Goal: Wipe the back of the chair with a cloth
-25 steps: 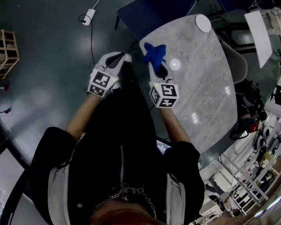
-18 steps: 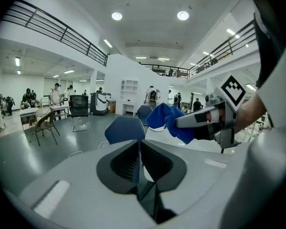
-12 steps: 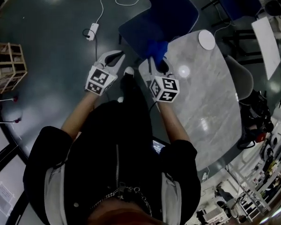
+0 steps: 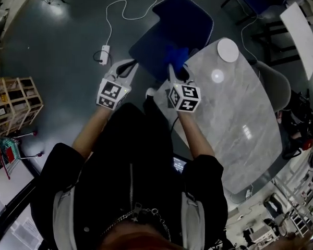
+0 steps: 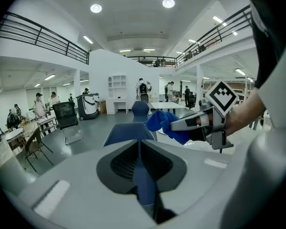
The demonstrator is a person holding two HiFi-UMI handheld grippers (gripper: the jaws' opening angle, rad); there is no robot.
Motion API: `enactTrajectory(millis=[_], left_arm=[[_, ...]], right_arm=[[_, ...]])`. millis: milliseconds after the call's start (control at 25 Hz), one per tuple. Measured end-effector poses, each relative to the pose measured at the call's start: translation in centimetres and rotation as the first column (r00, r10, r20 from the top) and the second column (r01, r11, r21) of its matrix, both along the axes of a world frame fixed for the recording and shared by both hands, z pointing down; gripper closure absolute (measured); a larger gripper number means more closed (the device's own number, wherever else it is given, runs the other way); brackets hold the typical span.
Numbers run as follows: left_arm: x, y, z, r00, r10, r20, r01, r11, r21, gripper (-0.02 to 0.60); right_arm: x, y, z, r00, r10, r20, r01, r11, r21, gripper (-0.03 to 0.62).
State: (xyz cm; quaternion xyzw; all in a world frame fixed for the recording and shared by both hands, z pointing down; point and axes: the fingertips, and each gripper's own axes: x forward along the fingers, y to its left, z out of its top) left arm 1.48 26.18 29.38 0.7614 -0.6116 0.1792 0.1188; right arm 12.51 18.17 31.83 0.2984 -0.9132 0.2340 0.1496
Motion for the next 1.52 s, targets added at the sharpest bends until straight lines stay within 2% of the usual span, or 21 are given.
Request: enactTrajectory(millis=[240,440,800,1040,1160,1360,1520], left_arm=[[-0.1,-4.4,1.0,0.999,0.038,-0.001,-0.038,0.999,-0.014,0.565],[-1.8,-6.0,1.3,0.996,0.093,-0.010,-0.094,0.995,-0.042,0.566],[-8.7,-10.0,3.2,0.979,0.199,-0.045,-0.202,0.978,-0.059,0.565],[-13.5,-13.6,3.1,0.946,0.320,-0.049,-0.322,0.945,-0.052,0.565],[-15.3,-15.1,3.5,0.929,0.363,-0.068,-0.367,0.929,-0.051,0.565],[-17.7,-19.5,4.1,0.919,0.390,-0.059,-0.393,0.919,-0.036,0.566],[-17.4,-22.6,4.0,0.919,0.386,-0.076,-0.388,0.921,-0.022,0.569]], right_arm=[[0.6,-3.1,0.8,0.999,0.044,-0.009,-0.044,0.999,-0.016,0.484],[-1.0,-4.0,1.4,0.996,0.089,-0.025,-0.089,0.996,-0.021,0.484],[-7.7,-7.1,3.5,0.979,0.181,-0.093,-0.185,0.982,-0.028,0.484],[-14.6,-11.2,4.8,0.962,0.218,-0.161,-0.221,0.975,0.001,0.484],[-16.4,-13.8,4.5,0.943,0.280,-0.179,-0.280,0.960,0.027,0.484],[-18.8,-18.9,4.0,0.922,0.348,-0.168,-0.339,0.937,0.082,0.484],[-19.2,-21.7,4.5,0.914,0.358,-0.188,-0.344,0.933,0.107,0.484]])
